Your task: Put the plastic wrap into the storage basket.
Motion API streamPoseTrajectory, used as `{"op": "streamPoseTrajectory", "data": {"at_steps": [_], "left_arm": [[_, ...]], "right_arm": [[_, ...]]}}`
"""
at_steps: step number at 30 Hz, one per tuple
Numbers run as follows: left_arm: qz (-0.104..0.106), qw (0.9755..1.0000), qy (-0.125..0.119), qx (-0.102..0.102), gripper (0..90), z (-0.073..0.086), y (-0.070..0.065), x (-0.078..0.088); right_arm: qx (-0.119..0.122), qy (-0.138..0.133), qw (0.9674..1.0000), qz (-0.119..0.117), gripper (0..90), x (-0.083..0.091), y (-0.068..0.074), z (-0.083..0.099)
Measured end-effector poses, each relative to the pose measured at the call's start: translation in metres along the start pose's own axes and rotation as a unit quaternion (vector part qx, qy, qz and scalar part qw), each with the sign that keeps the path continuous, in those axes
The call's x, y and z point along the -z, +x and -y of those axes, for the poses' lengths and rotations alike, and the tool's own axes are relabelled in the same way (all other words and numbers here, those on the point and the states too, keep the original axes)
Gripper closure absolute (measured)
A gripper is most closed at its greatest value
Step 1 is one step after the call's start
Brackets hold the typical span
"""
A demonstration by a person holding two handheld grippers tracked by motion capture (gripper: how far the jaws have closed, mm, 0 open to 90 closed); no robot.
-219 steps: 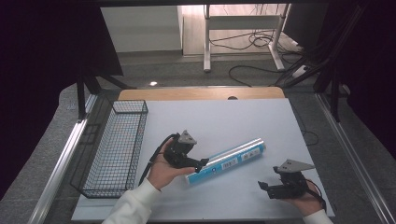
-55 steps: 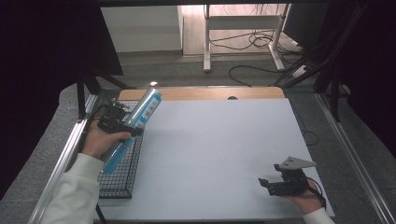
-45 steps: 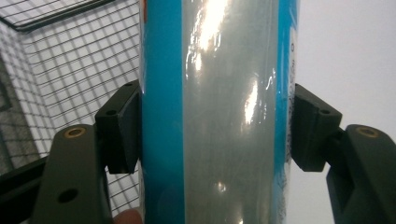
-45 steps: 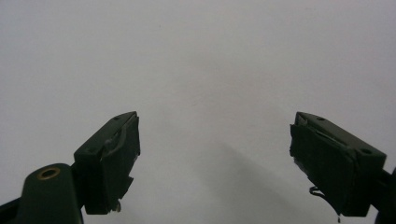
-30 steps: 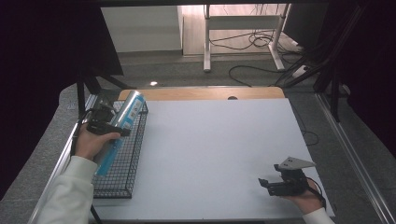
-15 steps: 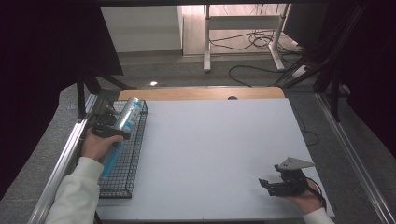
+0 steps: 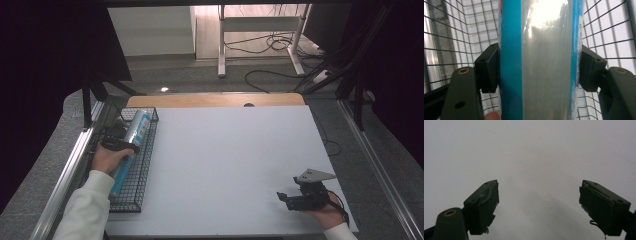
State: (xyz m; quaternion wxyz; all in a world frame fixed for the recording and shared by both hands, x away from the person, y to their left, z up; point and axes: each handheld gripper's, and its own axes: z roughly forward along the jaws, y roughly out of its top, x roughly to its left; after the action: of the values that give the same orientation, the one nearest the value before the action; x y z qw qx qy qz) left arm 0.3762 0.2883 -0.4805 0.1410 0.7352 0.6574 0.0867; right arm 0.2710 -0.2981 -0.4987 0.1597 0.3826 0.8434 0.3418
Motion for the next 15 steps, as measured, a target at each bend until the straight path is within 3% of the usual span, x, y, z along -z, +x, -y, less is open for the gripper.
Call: {"op": "streamPoseTrajectory", "data": {"at_steps": [1,2,5,7,9,13,15], "left_arm": [[0.0,1.0,0.0,0.0,31.5,0.0,0.0,0.0],[-0.01,0.9998,0.018,-0.006,31.4,0.001,-0.003,-0.007],[-0.025,0.9996,0.009,-0.008,28.8,0.002,-0.008,-0.007],[-0.046,0.9986,-0.025,-0.01,26.4,0.0,-0.012,0.008],[-0.058,0.9969,-0.046,-0.026,23.4,-0.001,-0.019,0.027],[-0.049,0.9958,-0.066,-0.039,20.3,0.0,-0.022,0.039],[-0.036,0.9943,-0.083,-0.057,19.0,0.003,-0.024,0.043]], "right_arm": [[0.0,0.0,1.0,0.0,16.4,0.0,0.0,0.0],[0.0,-0.001,1.0,0.0,16.4,0.0,0.0,0.0],[0.0,0.0,1.0,0.001,16.5,0.0,0.0,0.0],[0.001,0.001,1.0,0.002,16.5,0.0,0.0,0.001],[0.001,0.001,1.0,0.002,16.4,0.001,0.001,0.0],[0.004,0.0,1.0,0.001,16.4,0.001,0.002,0.001],[0.005,-0.001,1.0,0.002,16.5,0.002,0.002,0.001]]}}
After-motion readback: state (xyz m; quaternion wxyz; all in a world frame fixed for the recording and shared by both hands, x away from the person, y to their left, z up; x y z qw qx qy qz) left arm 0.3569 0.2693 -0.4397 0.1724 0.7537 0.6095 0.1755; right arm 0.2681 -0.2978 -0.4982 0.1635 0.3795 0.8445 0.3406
